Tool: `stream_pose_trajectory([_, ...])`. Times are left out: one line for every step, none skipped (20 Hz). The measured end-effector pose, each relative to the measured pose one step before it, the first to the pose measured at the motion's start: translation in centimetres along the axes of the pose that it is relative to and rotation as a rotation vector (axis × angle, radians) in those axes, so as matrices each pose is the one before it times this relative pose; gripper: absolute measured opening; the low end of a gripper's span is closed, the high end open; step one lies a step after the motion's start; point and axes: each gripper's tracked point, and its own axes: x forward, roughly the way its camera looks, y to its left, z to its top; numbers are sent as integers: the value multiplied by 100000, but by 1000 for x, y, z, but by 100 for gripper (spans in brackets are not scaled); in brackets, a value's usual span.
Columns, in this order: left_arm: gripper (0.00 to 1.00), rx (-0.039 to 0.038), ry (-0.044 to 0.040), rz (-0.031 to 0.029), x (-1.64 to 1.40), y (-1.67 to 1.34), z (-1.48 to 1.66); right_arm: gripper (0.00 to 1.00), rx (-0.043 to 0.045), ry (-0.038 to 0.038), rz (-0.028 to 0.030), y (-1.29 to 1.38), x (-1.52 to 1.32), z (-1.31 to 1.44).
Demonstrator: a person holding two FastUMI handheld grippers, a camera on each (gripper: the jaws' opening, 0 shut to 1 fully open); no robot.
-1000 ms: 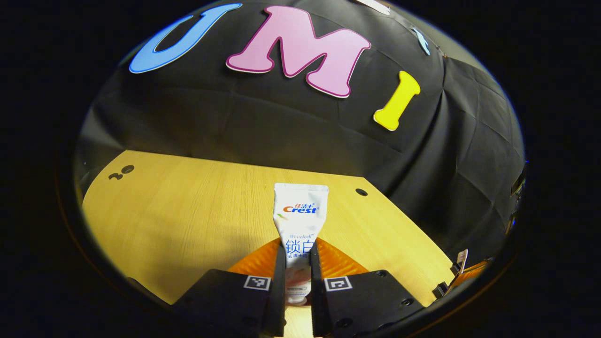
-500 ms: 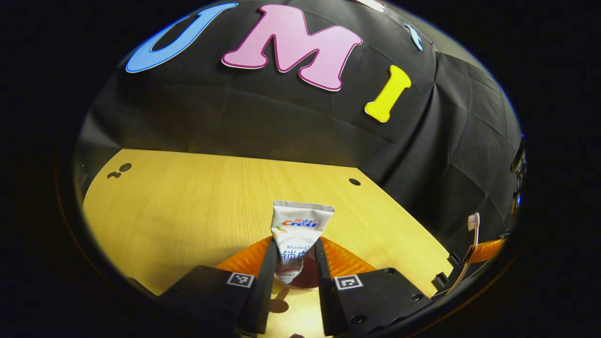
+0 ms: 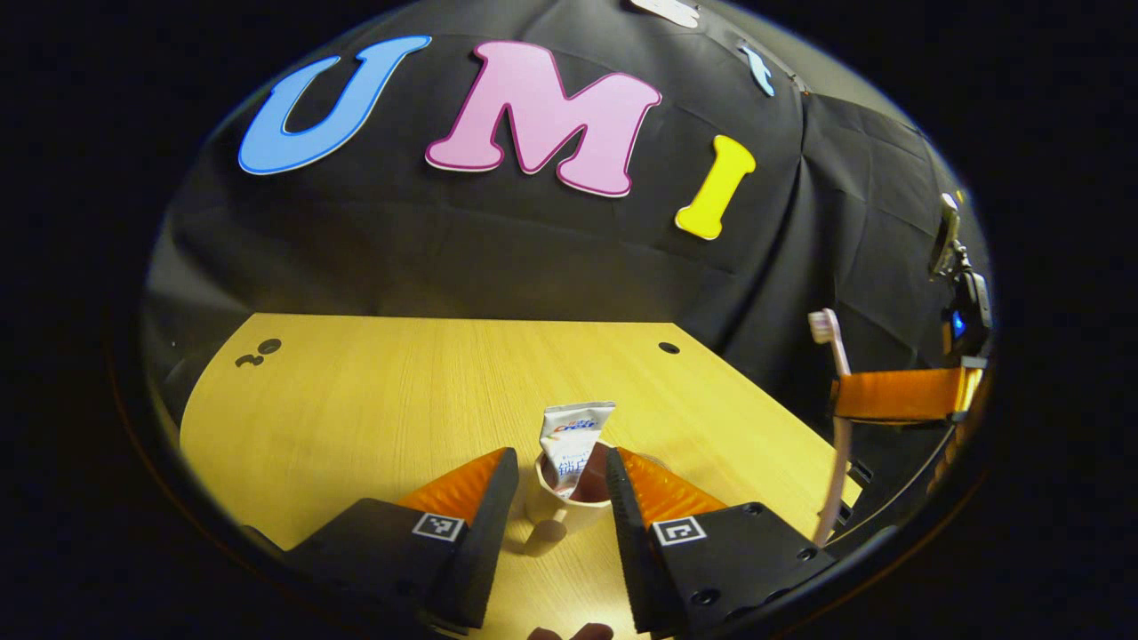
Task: Put the toothbrush and toothpaste on the desktop into the cup, then pick up the cup and place it on the coaster on the desktop.
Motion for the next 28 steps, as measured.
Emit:
stream_pose_trajectory([63,73,-1205,-6,-1113,-90,289,5,1607,-2026,1637,462,929,654])
stream_pose_trajectory([72,-241,-824,-385,-1088,-23,106,5,1037,-1530,1354,320,990,482])
stream_pose_trajectory([64,-782,-239,-627,-1039,-234,98,5,509,-575,603,-4,995,248])
stream_pose_trajectory([64,-1205,220,-865,-789,-312,7,5,297,-777,771,106,1047,163])
stream_pose_trajectory([64,-1326,95,-342,-798,-183,118,5,619,-912,527,16,1168,272])
stream_pose_trajectory([64,-1256,245,47,-909,121,-259,5,813,-1272,490,45,1084,317])
stream_pose_trajectory([64,-1118,-232,314,-826,71,0,5,605,-1296,406,149,963,853])
stream_pose_trajectory([64,-694,-72,-133,-452,-50,-18,5,17,-962,-388,-287,1058,118])
stream_pose_trajectory([64,-38,276,-41,-297,8,-53,5,141,-325,-636,-417,1122,-173])
stream_pose_trajectory([64,311,803,737,-28,285,-232,5,-198,49,-770,-403,1033,-333])
stream_pose_trajectory([64,162,704,719,-171,167,-179,5,-364,26,-665,-376,888,-320])
stream_pose_trajectory([64,-182,384,785,-581,130,-245,5,-731,-161,-438,-278,901,-436])
stream_pose_trajectory([64,-344,397,679,-296,142,-95,5,-739,97,-649,-281,796,-391])
stream_pose_trajectory([64,-479,757,793,-261,177,-249,5,-387,176,-273,-301,694,-416])
stream_pose_trajectory([64,-427,612,663,-109,16,-84,5,-345,7,-391,-257,597,-391])
stream_pose_trajectory([64,-270,488,726,-17,12,-211,5,-214,202,-33,-295,467,-374])
stream_pose_trajectory([64,74,359,700,-56,43,-90,5,-414,68,-455,-393,431,-421])
stream_pose_trajectory([64,121,283,694,-263,86,-355,5,-435,-32,-758,-578,345,-494])
stream_pose_trajectory([64,14,323,316,-158,-11,-207,5,-441,47,-560,-414,276,-485])
stream_pose_trajectory([64,-121,586,242,-34,-89,-350,5,-458,540,71,-208,103,-666])
stream_pose_trajectory([64,-235,791,272,-71,23,-342,5,-609,868,143,-121,98,-689])
stream_pose_trajectory([64,-319,923,399,44,-19,-360,5,-655,1079,679,-67,28,-852])
stream_pose_trajectory([64,-184,1002,428,-144,75,-393,5,-700,764,177,-11,16,-661])
stream_pose_trajectory([64,160,737,582,-138,157,-419,5,-991,577,-109,-152,-42,-637])
stream_pose_trajectory([64,319,510,691,-260,61,-364,5,-1006,270,228,19,-64,-370])
stream_pose_trajectory([64,414,330,276,-51,-103,-34,5,-755,-880,-1495,-227,-286,103])
stream_pose_trajectory([64,452,-40,392,-20,-54,-31,5,-181,-1362,-1156,-158,-288,231])
stream_pose_trajectory([64,347,-123,380,-70,-7,13,5,-187,-354,-586,22,-418,80])
